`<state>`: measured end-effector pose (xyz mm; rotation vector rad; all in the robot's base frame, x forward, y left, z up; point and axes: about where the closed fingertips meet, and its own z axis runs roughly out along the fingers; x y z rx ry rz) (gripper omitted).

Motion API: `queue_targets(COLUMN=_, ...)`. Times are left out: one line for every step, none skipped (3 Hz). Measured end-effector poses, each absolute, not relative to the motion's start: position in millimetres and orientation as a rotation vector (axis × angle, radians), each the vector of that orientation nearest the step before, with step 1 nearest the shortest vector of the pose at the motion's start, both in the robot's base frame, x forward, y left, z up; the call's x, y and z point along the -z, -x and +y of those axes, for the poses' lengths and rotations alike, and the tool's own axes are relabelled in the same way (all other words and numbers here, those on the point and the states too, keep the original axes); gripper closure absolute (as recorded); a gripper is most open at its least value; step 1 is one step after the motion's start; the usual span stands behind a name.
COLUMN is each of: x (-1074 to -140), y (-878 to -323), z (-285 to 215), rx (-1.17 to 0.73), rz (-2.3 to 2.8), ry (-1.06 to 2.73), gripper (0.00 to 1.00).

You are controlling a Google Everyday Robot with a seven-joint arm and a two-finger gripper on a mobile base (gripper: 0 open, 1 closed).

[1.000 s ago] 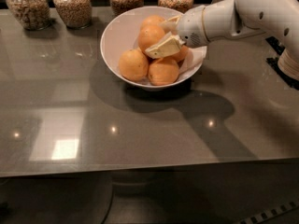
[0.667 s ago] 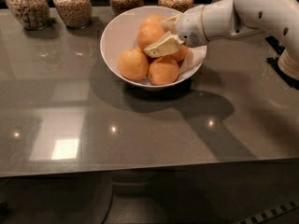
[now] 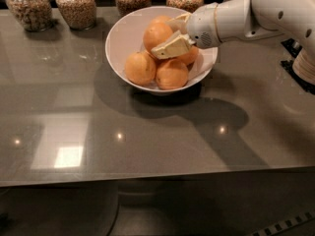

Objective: Pick orange from white bowl

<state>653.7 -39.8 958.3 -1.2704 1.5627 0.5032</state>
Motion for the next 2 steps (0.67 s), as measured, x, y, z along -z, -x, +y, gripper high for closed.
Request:
queue_targets(x=-976, y=-647, z=-47, rx=-0.508, rz=1.502, ry=1.236, gripper=1.00)
queue_targets(x=-1001, y=-629, z=-55, rx=-0.525, rz=1.444, ry=1.202, gripper=1.00)
